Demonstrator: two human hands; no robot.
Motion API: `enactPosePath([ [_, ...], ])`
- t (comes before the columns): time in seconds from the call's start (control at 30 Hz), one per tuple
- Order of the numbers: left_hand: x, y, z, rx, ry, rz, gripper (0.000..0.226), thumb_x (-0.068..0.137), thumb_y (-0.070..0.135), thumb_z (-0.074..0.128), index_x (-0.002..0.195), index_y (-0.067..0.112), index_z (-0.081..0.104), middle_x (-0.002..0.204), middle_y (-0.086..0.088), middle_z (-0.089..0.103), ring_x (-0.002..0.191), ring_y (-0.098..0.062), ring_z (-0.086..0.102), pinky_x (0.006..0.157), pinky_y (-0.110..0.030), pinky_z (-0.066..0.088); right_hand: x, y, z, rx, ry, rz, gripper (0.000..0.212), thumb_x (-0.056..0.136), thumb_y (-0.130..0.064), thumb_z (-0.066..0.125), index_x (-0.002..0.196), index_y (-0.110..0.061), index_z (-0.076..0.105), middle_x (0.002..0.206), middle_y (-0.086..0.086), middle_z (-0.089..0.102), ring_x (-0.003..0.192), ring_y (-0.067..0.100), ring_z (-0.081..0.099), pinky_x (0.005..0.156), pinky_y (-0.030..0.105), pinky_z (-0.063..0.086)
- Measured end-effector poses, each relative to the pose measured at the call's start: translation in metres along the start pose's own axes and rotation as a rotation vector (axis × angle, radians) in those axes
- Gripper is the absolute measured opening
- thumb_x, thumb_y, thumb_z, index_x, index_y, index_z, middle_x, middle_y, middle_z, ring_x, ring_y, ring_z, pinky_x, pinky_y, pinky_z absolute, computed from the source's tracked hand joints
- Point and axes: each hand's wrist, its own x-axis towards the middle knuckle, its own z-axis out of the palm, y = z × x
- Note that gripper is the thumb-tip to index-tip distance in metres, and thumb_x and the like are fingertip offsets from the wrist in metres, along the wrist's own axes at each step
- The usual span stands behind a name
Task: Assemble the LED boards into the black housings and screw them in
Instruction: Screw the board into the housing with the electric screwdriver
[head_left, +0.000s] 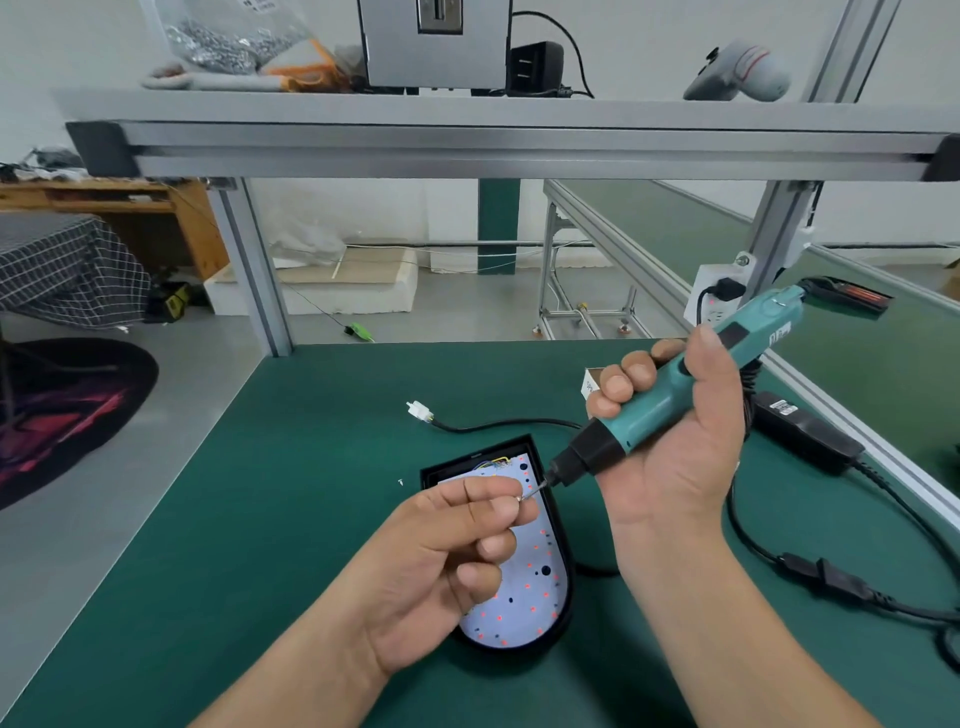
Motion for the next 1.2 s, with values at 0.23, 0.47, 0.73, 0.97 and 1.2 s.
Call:
enactPosePath([
  [0.23,-0.0012,-0.0025,0.0029,0.019,0.010,0.004,0.023,0.069,0.003,0.089,0.091,0.009,0.084,0.101,-0.018,0.074,0.057,-0.011,0.052,0.041,-0.018,0.039,-0.0018,0.0021,-0.0009,-0.020,-0.024,0.005,0.024,0.097,-0.038,0.063,0.083,-0.019,0.057,0.070,0.000,0.050,0.058,0.016,0.052,0.053,0.026,0.045],
  [0.47,-0.0021,-0.0015,0.0043,0.021,0.024,0.011,0.022,0.069,0.002,0.088,0.090,0.008,0.083,0.100,-0.018,0.074,0.056,-0.011,0.052,0.040,-0.018,0.038,-0.0010,0.0000,-0.0027,-0.029,-0.016,-0.004,0.024,0.097,-0.037,0.063,0.083,-0.019,0.056,0.070,0.000,0.049,0.059,0.016,0.052,0.053,0.026,0.044],
  [0.73,-0.0027,-0.0020,0.0050,0.057,0.036,0.022,0.021,0.071,0.002,0.086,0.090,0.009,0.084,0.100,-0.018,0.074,0.057,-0.011,0.050,0.042,-0.018,0.038,-0.0016,0.0007,-0.0033,-0.038,-0.023,-0.005,0.024,0.097,-0.038,0.063,0.083,-0.019,0.056,0.069,0.000,0.049,0.058,0.016,0.052,0.053,0.026,0.044],
  [0.97,-0.0016,-0.0053,0.0054,0.127,0.063,0.066,0.018,0.072,0.004,0.087,0.088,0.013,0.084,0.100,-0.019,0.076,0.057,-0.012,0.050,0.043,-0.020,0.037,-0.0024,0.0009,-0.0025,-0.058,-0.037,-0.009,0.024,0.097,-0.037,0.062,0.082,-0.020,0.057,0.069,0.000,0.048,0.058,0.016,0.052,0.053,0.026,0.045],
  [1.2,-0.0003,-0.0070,0.0058,0.125,0.085,0.110,0.019,0.073,0.005,0.086,0.090,0.013,0.084,0.100,-0.019,0.076,0.057,-0.011,0.050,0.044,-0.020,0.036,-0.0040,-0.0005,-0.0019,-0.084,-0.063,-0.043,0.024,0.099,-0.037,0.059,0.082,-0.019,0.058,0.069,0.001,0.049,0.058,0.018,0.052,0.054,0.027,0.045],
])
